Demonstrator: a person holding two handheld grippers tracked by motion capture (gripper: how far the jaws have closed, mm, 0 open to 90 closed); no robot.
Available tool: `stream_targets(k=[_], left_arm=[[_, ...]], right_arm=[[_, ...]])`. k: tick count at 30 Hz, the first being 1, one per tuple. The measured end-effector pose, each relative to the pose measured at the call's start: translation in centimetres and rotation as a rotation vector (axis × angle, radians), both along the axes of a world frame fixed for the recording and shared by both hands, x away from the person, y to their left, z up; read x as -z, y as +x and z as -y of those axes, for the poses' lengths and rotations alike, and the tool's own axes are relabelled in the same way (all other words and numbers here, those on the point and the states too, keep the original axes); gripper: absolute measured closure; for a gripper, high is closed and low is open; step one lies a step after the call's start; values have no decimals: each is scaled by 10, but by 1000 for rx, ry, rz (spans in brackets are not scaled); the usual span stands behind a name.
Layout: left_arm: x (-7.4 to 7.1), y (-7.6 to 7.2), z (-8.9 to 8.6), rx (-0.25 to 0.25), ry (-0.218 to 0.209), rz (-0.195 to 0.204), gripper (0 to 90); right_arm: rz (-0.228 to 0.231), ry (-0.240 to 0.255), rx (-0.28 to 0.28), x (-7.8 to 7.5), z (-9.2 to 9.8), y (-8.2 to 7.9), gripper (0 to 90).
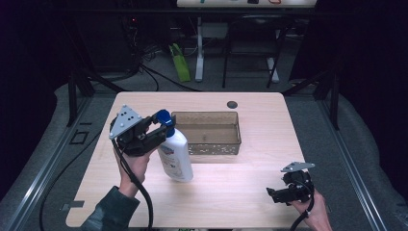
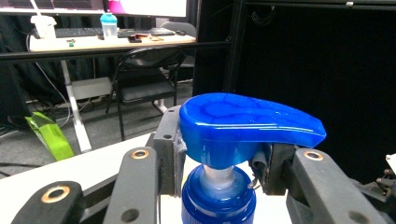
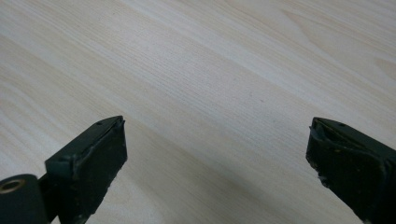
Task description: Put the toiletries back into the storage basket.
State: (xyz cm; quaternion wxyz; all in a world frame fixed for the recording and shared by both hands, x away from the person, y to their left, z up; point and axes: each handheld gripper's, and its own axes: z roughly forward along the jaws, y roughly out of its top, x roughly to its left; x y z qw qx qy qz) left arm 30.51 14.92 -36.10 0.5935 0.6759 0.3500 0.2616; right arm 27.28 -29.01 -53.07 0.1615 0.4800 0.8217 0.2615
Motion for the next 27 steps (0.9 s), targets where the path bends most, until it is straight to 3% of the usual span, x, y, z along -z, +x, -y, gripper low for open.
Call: stream_targets(k=[27], left_arm=[[-27, 8, 0, -49, -18, 25, 594]], right_arm=[[1, -2, 9, 1, 1, 0, 52]])
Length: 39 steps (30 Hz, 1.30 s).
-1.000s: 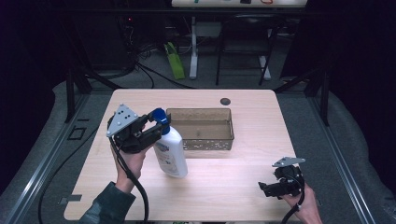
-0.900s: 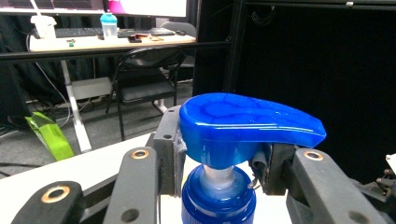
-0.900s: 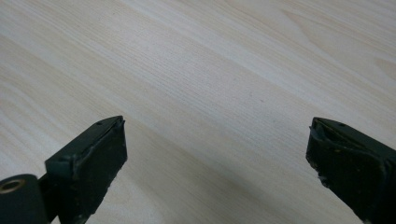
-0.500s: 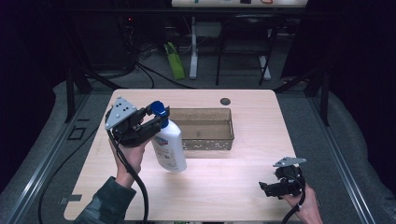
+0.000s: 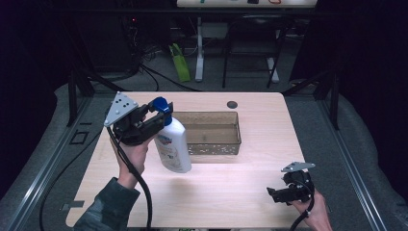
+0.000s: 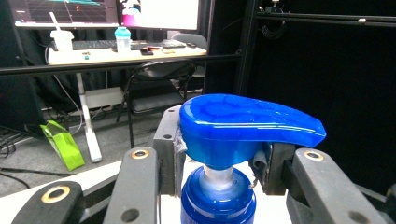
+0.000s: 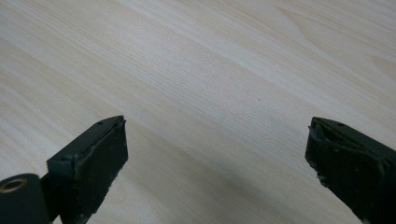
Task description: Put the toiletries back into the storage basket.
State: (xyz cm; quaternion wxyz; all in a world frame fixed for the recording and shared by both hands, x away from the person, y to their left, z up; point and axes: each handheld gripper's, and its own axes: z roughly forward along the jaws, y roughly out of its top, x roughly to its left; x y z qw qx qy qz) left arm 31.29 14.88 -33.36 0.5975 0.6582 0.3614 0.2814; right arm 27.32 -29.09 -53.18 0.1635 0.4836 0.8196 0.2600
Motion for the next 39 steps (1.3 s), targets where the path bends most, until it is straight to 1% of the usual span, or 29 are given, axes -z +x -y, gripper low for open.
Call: stream_targets(k=[10, 13, 21, 26, 31, 34, 35, 39], left_arm=[[-12, 6, -1, -11, -6, 14, 594], [-15, 9, 0, -11, 5, 18, 594], [-26, 15, 1, -18, -3, 31, 594], [-29, 19, 1, -23, -11, 30, 594], [-34, 23, 5, -35, -6, 44, 594], [-35, 26, 5, -42, -10, 37, 594], [-35, 29, 5, -46, -17, 36, 594], [-37, 33, 7, -53, -20, 34, 594]], right_arm=[[-11, -3, 4, 1, 0, 0, 53], [-9, -1, 2, 1, 0, 0, 53], [-13, -4, 2, 2, 1, 1, 54], [-11, -5, 4, 2, 1, 1, 55], [-10, -2, 6, 1, 1, 1, 55], [-9, -3, 7, 1, 1, 1, 56], [-8, -5, 5, 1, 1, 1, 56], [-8, -5, 5, 1, 2, 1, 58]])
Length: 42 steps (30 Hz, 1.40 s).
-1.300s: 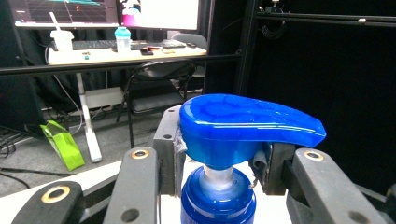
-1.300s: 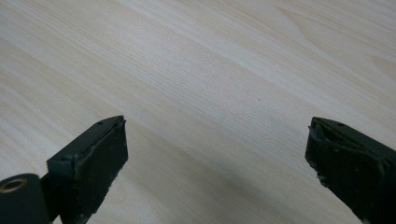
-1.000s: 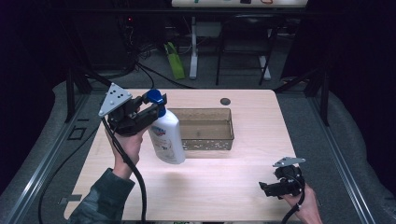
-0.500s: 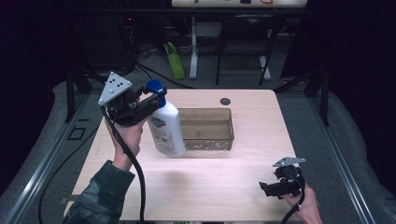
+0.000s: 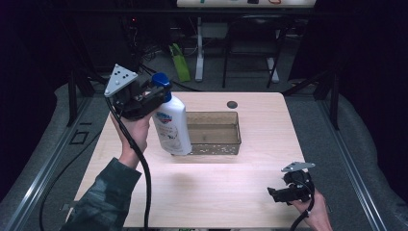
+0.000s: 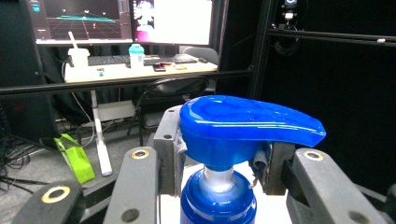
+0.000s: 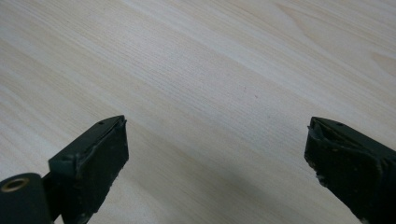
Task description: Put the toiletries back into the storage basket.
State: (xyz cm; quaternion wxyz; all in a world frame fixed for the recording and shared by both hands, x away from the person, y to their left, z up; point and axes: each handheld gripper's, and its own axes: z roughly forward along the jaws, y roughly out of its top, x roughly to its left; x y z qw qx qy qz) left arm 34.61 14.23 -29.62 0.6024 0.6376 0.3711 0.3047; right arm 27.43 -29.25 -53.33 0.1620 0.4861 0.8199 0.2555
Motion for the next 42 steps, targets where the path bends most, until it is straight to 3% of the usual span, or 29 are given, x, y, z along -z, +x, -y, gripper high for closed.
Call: stream_targets(k=[17, 42], left_arm=[[-5, 21, 11, -37, -8, 0, 594], [3, 43, 30, -91, -28, -3, 595]], right_arm=[[5, -7, -2, -1, 0, 0, 58], [10, -6, -14, -2, -2, -1, 60]])
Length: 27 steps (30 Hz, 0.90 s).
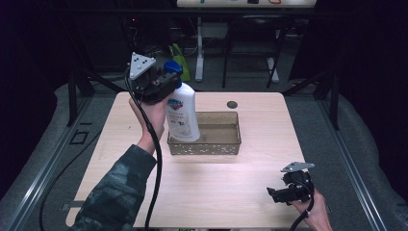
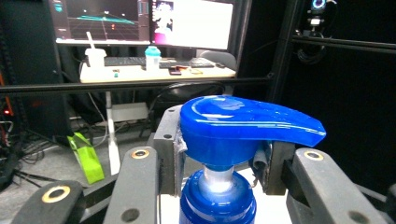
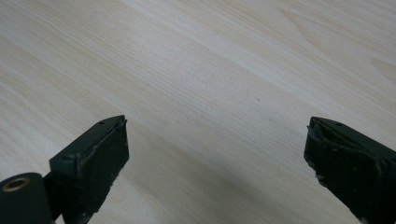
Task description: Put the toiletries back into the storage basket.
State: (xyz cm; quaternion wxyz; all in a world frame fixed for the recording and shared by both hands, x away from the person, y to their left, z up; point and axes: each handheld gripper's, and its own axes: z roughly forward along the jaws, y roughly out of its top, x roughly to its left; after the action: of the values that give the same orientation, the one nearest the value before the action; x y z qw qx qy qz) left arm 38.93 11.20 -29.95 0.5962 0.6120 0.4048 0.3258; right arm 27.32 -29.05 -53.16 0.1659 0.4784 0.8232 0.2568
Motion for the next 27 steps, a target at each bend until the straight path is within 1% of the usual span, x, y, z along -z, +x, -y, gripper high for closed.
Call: stream_targets(k=[4, 8, 11, 15, 18, 21, 27], left_arm=[[3, 4, 2, -16, -11, -8, 595], [6, 6, 3, -26, -24, -4, 595], [8, 8, 6, -36, -26, -2, 595], [12, 11, 8, -47, -20, -4, 595], [15, 15, 9, -54, -19, -13, 595], [18, 17, 10, -54, -19, -10, 595], [27, 22, 12, -64, -19, -32, 595]], right_arm=[[2, -2, 0, 0, 0, 0, 61], [1, 1, 0, 0, 0, 0, 61], [2, 1, -2, -1, 0, 0, 61], [2, -1, -2, -1, 0, -1, 61], [3, -3, -2, -1, 0, -1, 62], [6, -1, -2, -2, 0, -1, 62], [2, 6, -3, -2, -2, -2, 62]])
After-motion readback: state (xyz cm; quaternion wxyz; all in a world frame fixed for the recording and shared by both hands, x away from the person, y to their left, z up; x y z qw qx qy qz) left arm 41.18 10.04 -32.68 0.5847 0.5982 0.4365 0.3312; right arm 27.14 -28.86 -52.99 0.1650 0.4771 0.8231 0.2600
